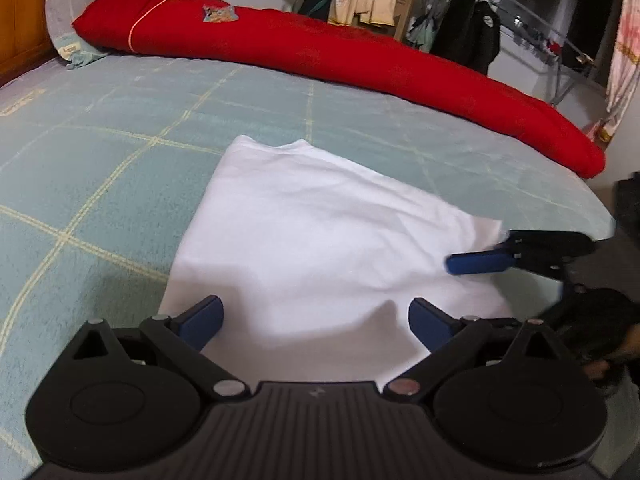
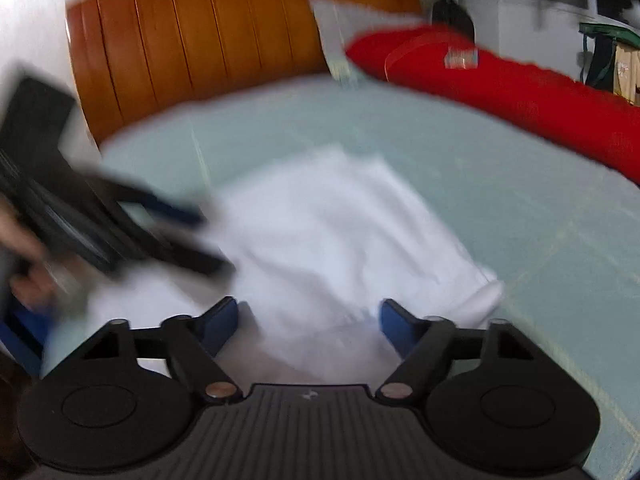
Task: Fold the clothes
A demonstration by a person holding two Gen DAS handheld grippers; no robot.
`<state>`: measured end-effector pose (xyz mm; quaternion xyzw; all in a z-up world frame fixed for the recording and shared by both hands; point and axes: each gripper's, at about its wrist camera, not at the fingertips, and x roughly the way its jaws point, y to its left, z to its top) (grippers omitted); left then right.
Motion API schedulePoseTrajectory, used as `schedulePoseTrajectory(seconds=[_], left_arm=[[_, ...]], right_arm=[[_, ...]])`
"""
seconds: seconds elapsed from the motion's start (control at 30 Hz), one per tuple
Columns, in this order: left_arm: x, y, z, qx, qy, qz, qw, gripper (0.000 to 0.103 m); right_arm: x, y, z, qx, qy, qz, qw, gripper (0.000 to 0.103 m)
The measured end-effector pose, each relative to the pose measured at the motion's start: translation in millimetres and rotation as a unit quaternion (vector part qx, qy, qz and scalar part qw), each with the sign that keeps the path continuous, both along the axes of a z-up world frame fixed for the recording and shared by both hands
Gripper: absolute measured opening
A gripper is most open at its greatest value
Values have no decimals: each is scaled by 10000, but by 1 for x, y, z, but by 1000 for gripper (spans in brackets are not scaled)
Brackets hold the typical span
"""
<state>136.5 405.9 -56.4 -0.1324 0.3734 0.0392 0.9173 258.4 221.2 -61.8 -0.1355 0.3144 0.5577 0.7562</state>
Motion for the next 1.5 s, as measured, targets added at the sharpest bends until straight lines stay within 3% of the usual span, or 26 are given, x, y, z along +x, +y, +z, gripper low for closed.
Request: schedulePoseTrajectory(seconds=[0.1, 0.17, 0.27, 0.4, 0.5, 0.6, 0.7, 0.83, 0.93, 1.07, 1.2, 1.33, 1.43, 1.5], left_arm=[[-10, -5, 10, 66, 8, -52, 10000, 98], [-12, -7, 14, 60, -74, -100, 9999, 98], [-16, -10, 18, -64, -150, -119, 9998, 98], [-27, -15, 15, -20, -38, -118, 9999, 99], [-39, -14, 12, 47, 76, -11, 10000, 99], [-52, -13, 13, 54, -22, 37, 10000, 99], [-57, -11, 5, -171, 27, 137, 9998, 99], [-65, -7, -8, -401, 255, 239, 9986, 99], [-67, -7, 1, -361, 240, 243, 9988, 99], [-46, -8, 25, -90, -10, 119, 9999, 99], [6, -4, 40, -112, -315, -142, 9993, 99], [60, 9, 24, -313, -296, -12, 9991, 99], [89, 23, -9, -474, 130, 324, 9983, 98], [92, 20, -16, -353, 158, 352, 9986, 98]], right_arm=[[0, -10, 10, -60, -36, 20, 10000, 76], [-15, -12, 22, -74, -344, 61, 9994, 76], [-48, -19, 37, 186, -532, 602, 9966, 76], [-73, -11, 13, -361, -759, 1045, 9910, 76], [-71, -22, 2, -413, -682, 926, 9925, 77], [-73, -32, 18, -351, -683, 763, 9941, 77], [-86, -34, 30, -77, -809, 879, 9928, 77], [-86, -21, 11, -443, -735, 848, 9927, 81], [-82, -25, 5, -460, -533, 696, 9951, 85], [-73, -27, 25, -27, -512, 588, 9970, 85], [-52, -7, 30, 94, -587, 348, 9976, 86], [-28, 10, 5, -282, -237, -5, 9993, 87], [-28, 2, -4, -152, -196, 14, 9997, 93], [-28, -7, -1, -36, -214, 3, 9998, 92]])
